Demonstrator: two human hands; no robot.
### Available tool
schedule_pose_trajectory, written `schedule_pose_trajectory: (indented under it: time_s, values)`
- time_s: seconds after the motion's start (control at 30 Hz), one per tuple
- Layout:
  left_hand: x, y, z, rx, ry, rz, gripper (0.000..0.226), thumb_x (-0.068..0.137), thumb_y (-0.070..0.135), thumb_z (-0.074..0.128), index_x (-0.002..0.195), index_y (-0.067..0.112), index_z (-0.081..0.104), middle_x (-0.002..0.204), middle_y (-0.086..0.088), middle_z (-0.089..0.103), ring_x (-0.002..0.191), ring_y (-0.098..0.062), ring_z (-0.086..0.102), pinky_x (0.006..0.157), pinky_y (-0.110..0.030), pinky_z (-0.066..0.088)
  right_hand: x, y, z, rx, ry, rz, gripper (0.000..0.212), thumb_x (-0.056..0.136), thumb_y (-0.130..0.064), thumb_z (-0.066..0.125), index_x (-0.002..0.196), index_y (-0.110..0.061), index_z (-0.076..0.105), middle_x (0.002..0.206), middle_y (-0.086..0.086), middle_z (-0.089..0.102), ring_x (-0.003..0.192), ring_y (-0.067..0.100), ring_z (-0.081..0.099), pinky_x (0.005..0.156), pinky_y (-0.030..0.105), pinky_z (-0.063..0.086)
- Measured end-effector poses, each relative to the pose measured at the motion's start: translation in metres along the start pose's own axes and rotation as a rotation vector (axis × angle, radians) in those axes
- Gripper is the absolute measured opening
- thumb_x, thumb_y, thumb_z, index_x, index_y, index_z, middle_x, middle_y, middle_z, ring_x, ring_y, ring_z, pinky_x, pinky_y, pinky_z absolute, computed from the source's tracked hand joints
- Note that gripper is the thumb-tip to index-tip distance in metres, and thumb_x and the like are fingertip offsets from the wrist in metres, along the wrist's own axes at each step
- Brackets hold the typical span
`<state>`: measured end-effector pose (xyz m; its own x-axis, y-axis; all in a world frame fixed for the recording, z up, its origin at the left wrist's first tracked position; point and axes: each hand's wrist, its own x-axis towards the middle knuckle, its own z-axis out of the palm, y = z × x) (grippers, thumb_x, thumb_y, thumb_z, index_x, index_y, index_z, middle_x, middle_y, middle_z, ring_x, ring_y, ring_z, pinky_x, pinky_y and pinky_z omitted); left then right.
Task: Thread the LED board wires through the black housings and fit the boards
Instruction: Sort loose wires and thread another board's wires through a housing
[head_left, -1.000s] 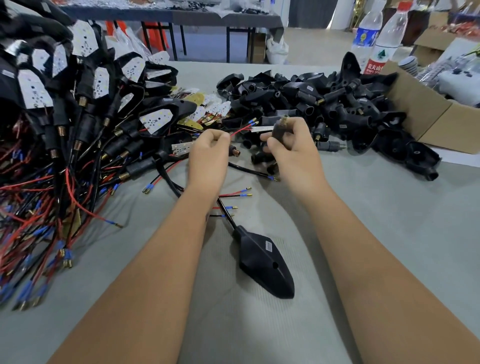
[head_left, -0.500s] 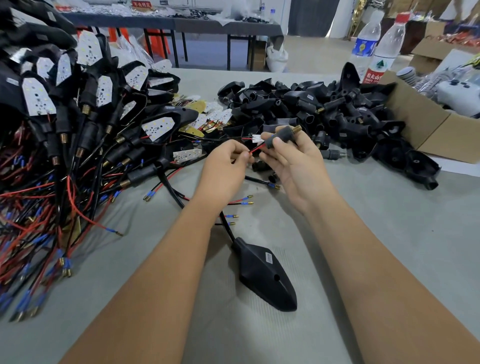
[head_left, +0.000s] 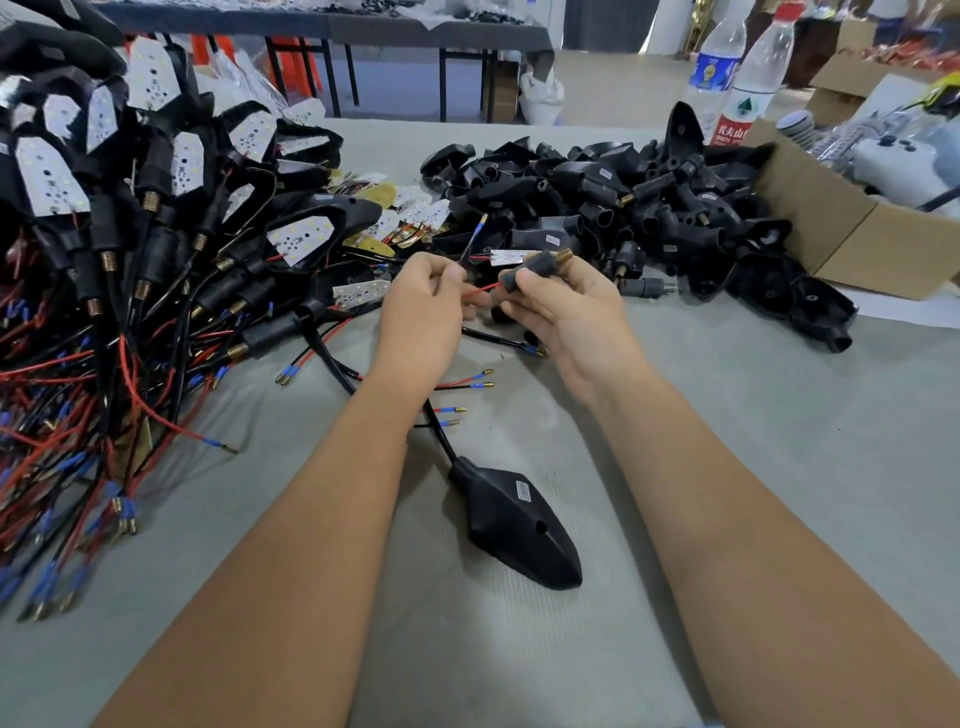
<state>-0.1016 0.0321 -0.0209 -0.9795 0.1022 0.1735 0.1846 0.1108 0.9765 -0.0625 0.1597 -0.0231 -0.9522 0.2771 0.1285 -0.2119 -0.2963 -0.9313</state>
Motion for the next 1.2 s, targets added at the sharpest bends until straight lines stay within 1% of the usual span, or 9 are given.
schedule_pose_trajectory:
  time_s: [0.1, 0.17, 0.27, 0.43, 0.63, 0.8, 0.93, 1.07, 1.2]
  values:
    - [-0.001, -0.002, 0.001, 0.067, 0.028, 0.064, 0.011, 0.099, 0.018, 0.054, 0.089, 0.022, 0.058, 0.080, 0.004, 0.066, 0.076, -0.009, 0.059, 0.070, -0.016, 0.046, -0.001, 0.001, 0.000, -0.011, -0.008, -0.003, 0.008, 0.093, 0.004, 0.057, 0.094, -0.004, 0.059, 0.089, 0.011, 0.068, 0.084, 0.023, 0.068, 0.078, 0.026, 0.057]
    - [-0.001, -0.002, 0.001, 0.071, 0.010, 0.081, 0.009, 0.096, 0.018, 0.058, 0.091, 0.016, 0.065, 0.077, 0.005, 0.064, 0.073, -0.007, 0.057, 0.067, -0.014, 0.044, -0.001, 0.000, 0.000, 0.008, -0.026, 0.005, 0.009, 0.093, 0.004, 0.057, 0.095, -0.004, 0.060, 0.089, 0.011, 0.069, 0.079, 0.018, 0.070, 0.076, 0.025, 0.057]
    - [-0.002, -0.002, -0.001, 0.063, -0.005, 0.082, 0.012, 0.093, 0.019, 0.063, 0.091, 0.012, 0.072, 0.078, 0.002, 0.068, 0.072, -0.006, 0.059, 0.071, -0.018, 0.047, -0.002, 0.000, 0.002, 0.049, -0.045, 0.012, 0.009, 0.093, 0.004, 0.056, 0.096, -0.003, 0.060, 0.087, 0.010, 0.070, 0.078, 0.016, 0.070, 0.074, 0.024, 0.056]
    - [-0.002, -0.004, -0.005, 0.008, 0.041, 0.063, 0.007, 0.092, 0.022, 0.067, 0.085, 0.023, 0.069, 0.077, 0.013, 0.067, 0.063, 0.012, 0.058, 0.066, -0.004, 0.045, 0.000, -0.004, 0.001, 0.221, 0.081, 0.058, 0.011, 0.097, -0.005, 0.055, 0.107, 0.000, 0.055, 0.092, 0.014, 0.067, 0.081, 0.024, 0.071, 0.074, 0.025, 0.059]
    - [-0.003, -0.003, -0.006, -0.101, -0.007, 0.070, 0.012, 0.090, 0.020, 0.069, 0.082, 0.028, 0.069, 0.067, 0.022, 0.069, 0.068, 0.012, 0.060, 0.070, -0.006, 0.047, 0.000, -0.009, -0.003, 0.386, 0.077, 0.128, 0.010, 0.100, -0.011, 0.050, 0.099, -0.002, 0.055, 0.080, 0.014, 0.073, 0.077, 0.023, 0.073, 0.069, 0.027, 0.060]
    - [-0.003, -0.004, -0.006, -0.108, -0.025, 0.081, 0.008, 0.090, 0.022, 0.069, 0.085, 0.027, 0.071, 0.075, 0.017, 0.068, 0.071, 0.010, 0.060, 0.073, -0.008, 0.048, -0.001, -0.010, -0.004, 0.394, 0.074, 0.183, 0.015, 0.100, -0.012, 0.052, 0.105, 0.001, 0.057, 0.081, 0.014, 0.073, 0.075, 0.021, 0.074, 0.064, 0.024, 0.058]
    - [-0.003, -0.005, -0.006, -0.106, 0.009, 0.068, 0.008, 0.091, 0.024, 0.068, 0.085, 0.028, 0.069, 0.077, 0.017, 0.068, 0.069, 0.012, 0.059, 0.071, -0.005, 0.047, -0.002, -0.013, -0.005, 0.360, 0.051, 0.216, 0.016, 0.100, -0.010, 0.050, 0.092, -0.001, 0.062, 0.079, 0.014, 0.073, 0.074, 0.021, 0.073, 0.064, 0.023, 0.058]
    - [-0.002, -0.004, -0.007, -0.125, 0.028, 0.049, 0.007, 0.092, 0.024, 0.067, 0.086, 0.027, 0.069, 0.080, 0.015, 0.068, 0.069, 0.012, 0.060, 0.071, -0.006, 0.047, -0.004, -0.014, -0.002, 0.310, 0.003, 0.233, 0.019, 0.101, -0.012, 0.046, 0.093, -0.003, 0.062, 0.080, 0.012, 0.074, 0.074, 0.018, 0.073, 0.068, 0.023, 0.059]
    - [-0.003, -0.003, -0.006, -0.119, -0.010, 0.068, 0.009, 0.092, 0.021, 0.067, 0.084, 0.027, 0.068, 0.079, 0.015, 0.067, 0.069, 0.012, 0.059, 0.069, -0.004, 0.045, -0.004, -0.013, 0.001, 0.302, 0.034, 0.232, 0.020, 0.101, -0.014, 0.047, 0.091, -0.003, 0.061, 0.075, 0.010, 0.073, 0.070, 0.017, 0.072, 0.067, 0.023, 0.059]
